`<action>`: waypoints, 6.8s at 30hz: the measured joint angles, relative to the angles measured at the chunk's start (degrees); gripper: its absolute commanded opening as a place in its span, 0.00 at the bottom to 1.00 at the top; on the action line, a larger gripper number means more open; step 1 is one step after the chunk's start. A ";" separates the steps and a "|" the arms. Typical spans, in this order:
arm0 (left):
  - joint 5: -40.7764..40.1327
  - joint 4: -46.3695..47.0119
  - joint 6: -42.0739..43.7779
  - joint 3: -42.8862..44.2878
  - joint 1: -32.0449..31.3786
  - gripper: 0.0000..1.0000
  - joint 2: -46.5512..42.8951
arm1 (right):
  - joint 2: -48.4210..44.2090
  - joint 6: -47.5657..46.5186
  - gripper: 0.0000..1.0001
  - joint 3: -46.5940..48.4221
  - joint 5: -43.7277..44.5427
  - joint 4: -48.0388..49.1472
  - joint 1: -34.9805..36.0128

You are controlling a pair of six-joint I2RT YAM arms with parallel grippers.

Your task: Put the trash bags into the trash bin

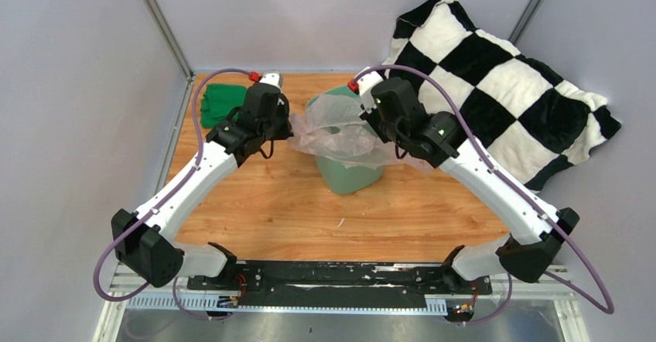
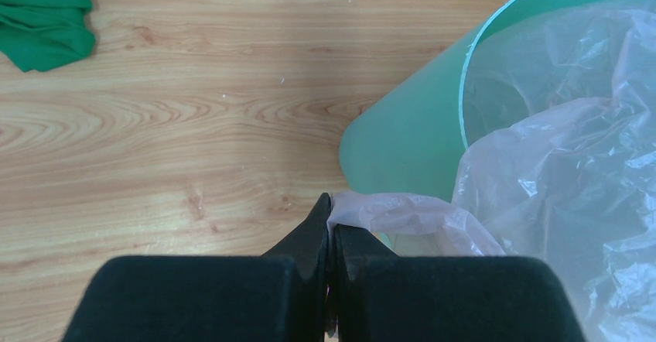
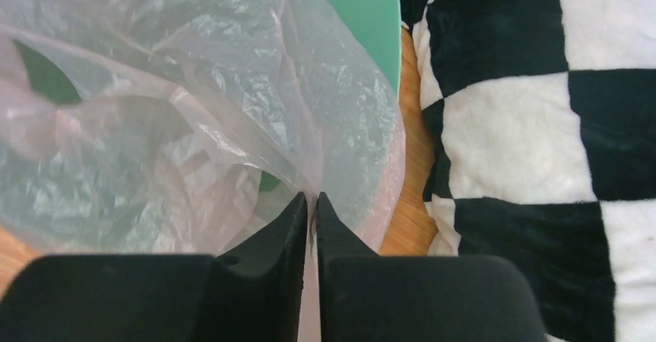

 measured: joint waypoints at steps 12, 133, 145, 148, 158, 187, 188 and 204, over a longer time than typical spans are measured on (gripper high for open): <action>-2.45 3.45 -0.20 1.07 0.00 0.00 2.95 | 14.73 -0.74 0.00 12.41 0.28 5.40 -10.49; -0.57 11.52 -6.64 -5.88 0.63 0.00 13.35 | -1.68 22.93 0.00 -11.17 -2.67 -7.93 -18.91; -1.75 11.56 -7.50 -6.10 0.66 0.01 13.35 | -2.64 28.13 0.00 -23.80 -16.50 5.66 -25.81; -2.62 11.45 -8.37 -6.58 0.83 0.08 13.35 | -2.54 28.94 0.00 -25.38 -18.16 8.07 -26.77; -2.93 11.39 -9.25 -9.64 1.46 0.10 11.82 | 0.59 29.70 0.00 -26.38 -21.79 11.65 -27.82; -1.20 13.75 -10.62 -12.09 1.46 0.00 16.20 | 6.49 30.23 0.00 -30.58 -23.71 15.67 -28.83; -1.20 13.75 -10.64 -12.11 1.46 0.00 16.24 | 6.58 30.25 0.00 -30.80 -23.74 15.87 -28.85; -2.58 13.79 -10.27 -12.15 1.46 0.00 17.59 | 7.82 30.21 0.00 -31.71 -23.63 16.72 -29.83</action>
